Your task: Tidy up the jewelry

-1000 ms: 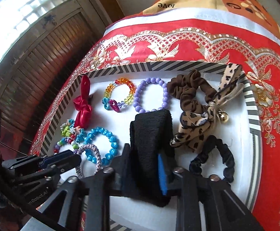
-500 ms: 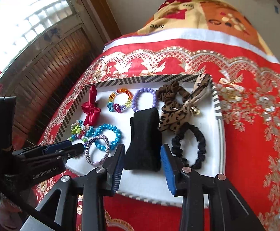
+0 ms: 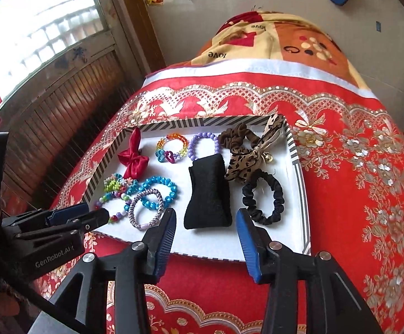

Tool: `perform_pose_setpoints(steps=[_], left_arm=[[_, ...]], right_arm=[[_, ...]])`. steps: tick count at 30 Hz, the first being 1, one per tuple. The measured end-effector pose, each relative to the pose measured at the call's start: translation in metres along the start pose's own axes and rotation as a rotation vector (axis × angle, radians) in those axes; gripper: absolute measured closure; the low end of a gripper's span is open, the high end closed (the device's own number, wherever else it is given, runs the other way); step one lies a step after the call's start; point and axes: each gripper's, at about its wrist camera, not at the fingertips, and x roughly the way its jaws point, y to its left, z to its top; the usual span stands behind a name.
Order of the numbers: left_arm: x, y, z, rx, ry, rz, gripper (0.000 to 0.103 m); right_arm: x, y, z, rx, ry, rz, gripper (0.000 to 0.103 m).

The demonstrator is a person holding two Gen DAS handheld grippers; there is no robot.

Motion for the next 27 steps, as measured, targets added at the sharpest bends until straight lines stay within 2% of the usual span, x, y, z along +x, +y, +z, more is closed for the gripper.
perform_pose_setpoints(steps=[3,13,27], left_arm=[[-0.008,-0.001,-0.002,0.024,-0.023,0.03,0.065],[-0.033,0.0,-0.007,0.04,-0.089,0.037,0.065],[-0.055,0.005,-0.011,0.034,-0.144,0.039,0.065]], right_arm=[[-0.006,0.001,-0.001,0.017,-0.009,-0.022,0.059],[-0.024,0.009,-0.007,0.023,-0.036,-0.066,0.059],[-0.044,0.024,-0.008,-0.005,-0.074,-0.083,0.058]])
